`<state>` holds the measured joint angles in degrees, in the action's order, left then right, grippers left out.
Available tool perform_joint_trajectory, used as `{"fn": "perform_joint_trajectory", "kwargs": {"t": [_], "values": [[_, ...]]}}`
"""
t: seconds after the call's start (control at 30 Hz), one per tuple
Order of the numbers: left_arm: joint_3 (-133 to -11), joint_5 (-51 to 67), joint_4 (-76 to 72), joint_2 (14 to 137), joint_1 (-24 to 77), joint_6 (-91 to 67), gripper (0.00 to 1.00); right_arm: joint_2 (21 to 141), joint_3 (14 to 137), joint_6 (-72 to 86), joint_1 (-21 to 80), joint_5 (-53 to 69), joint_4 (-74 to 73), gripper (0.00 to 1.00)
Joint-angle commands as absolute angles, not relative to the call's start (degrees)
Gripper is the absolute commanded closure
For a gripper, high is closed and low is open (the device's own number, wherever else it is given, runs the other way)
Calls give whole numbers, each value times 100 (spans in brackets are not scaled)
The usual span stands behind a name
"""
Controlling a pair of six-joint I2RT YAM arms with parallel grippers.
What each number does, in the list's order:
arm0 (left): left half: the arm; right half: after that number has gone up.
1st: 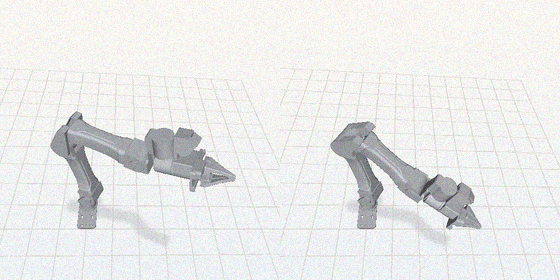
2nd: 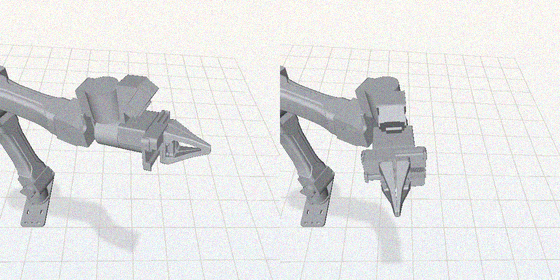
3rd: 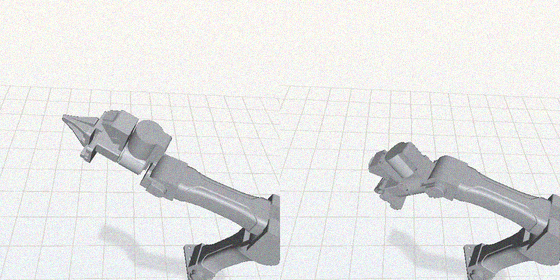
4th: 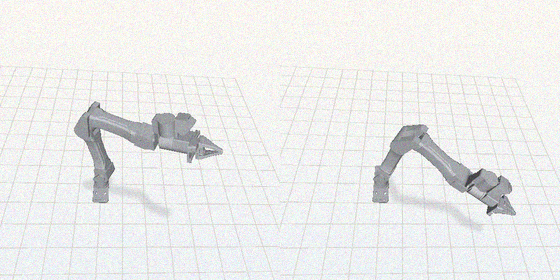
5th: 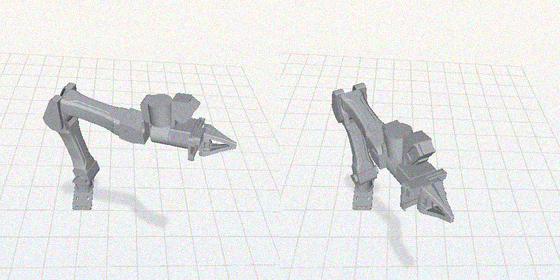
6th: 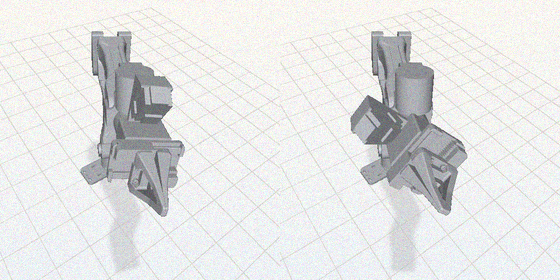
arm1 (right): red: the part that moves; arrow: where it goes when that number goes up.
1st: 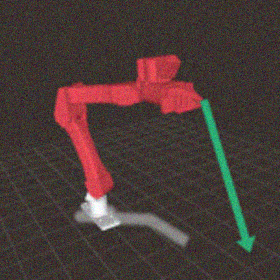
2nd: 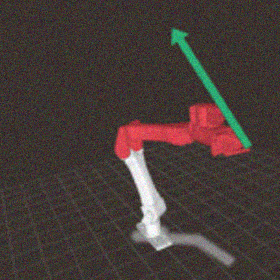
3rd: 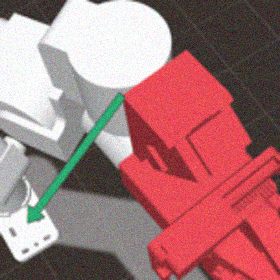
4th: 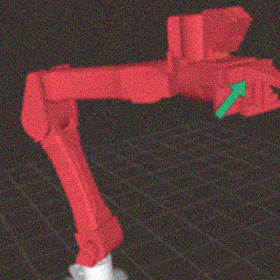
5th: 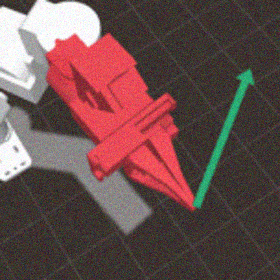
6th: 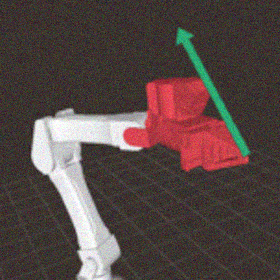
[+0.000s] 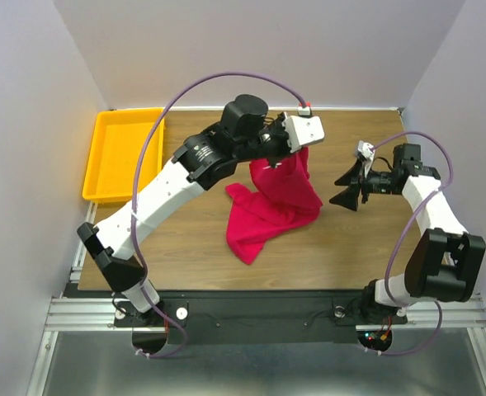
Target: Fold and stack the t-shirts
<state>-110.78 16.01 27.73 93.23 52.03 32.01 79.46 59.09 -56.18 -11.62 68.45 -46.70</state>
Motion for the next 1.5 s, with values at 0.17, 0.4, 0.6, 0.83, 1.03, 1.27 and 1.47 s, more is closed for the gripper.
{"fn": "perform_joint_trajectory", "kwargs": {"t": [0.17, 0.4, 0.6, 0.83, 1.03, 1.27, 1.47], "values": [[-10381, 1512, 2672, 8368, 5194, 3973, 100, 8656, 7259, -5924, -704, 7286, -4737, 21], [-9818, 1591, 2461, 7937, 5133, 3744, 100, 8974, 7673, -4812, 561, 6402, -4028, 14], [-9194, 1617, 2260, 7392, 5115, 3490, 100, 9237, 7866, -4509, 913, 6284, -3419, 14], [-8553, 1459, 2066, 6856, 5027, 3261, 100, 9299, 7778, -4527, 1915, 5890, -3410, 25], [-8244, 1275, 1925, 6487, 4905, 3138, 100, 9378, 8463, -3957, 2004, 4988, -3410, 91], [-7744, 458, 1442, 6127, 4703, 2822, 100, 8826, 9860, -3243, 1978, 2673, -3437, 99], [-7988, 500, 467, 6178, 4676, 2461, 100, 8657, 11590, -2963, 1969, 1803, -3454, 99]]}}
